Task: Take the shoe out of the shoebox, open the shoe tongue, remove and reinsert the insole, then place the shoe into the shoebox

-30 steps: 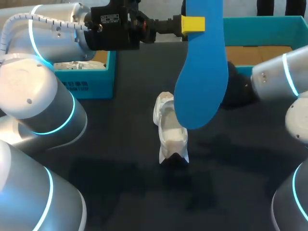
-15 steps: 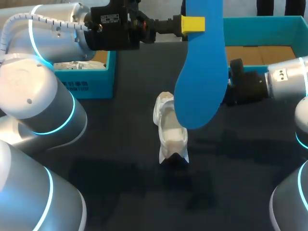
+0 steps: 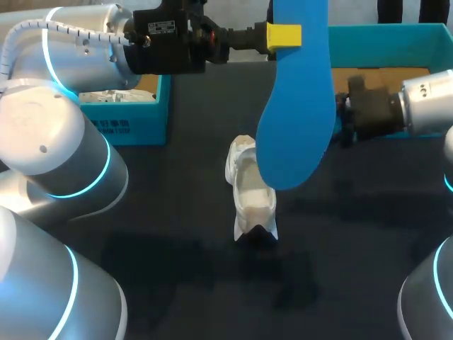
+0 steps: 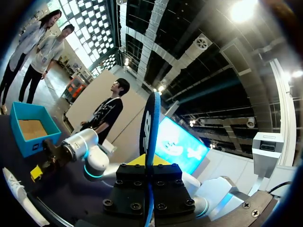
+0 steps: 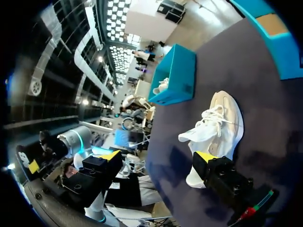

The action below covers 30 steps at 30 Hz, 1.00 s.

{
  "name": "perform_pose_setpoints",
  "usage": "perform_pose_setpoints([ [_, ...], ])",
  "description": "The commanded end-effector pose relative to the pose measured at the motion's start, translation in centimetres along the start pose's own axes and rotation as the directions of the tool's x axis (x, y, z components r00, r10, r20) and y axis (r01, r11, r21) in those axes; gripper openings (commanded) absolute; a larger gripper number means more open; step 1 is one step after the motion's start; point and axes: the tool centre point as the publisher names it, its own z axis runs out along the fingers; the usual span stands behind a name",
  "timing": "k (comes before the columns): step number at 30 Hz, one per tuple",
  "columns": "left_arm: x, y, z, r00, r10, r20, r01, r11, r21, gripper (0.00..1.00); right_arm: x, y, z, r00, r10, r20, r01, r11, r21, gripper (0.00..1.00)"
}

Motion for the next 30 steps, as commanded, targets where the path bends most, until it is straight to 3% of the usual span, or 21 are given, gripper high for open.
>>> perform_pose_setpoints([
  [1,0.0,0.1,0.0,1.0,0.001,-0.002,-0.001,1.0,0.004,0.0,0.0,0.0,-0.6,0.999,0.003,-0.046,-0.003,1.0,0.008,1.0],
  [15,0.0,0.1,0.0,1.0,0.001,-0.002,-0.001,1.0,0.004,0.0,1.6,0.8,-2.1,0.988,0.014,-0.156,-0.02,0.999,-0.033,1.0],
  [23,0.0,0.1,0.0,1.0,0.001,-0.002,-0.001,1.0,0.004,0.0,1.6,0.8,-2.1,0.988,0.014,-0.156,-0.02,0.999,-0.033,1.0],
  [30,-1.2,0.6,-1.7,0.985,0.174,-0.004,-0.174,0.983,-0.062,0.0,1.6,0.8,-2.1,0.988,0.014,-0.156,-0.02,0.999,-0.033,1.0],
])
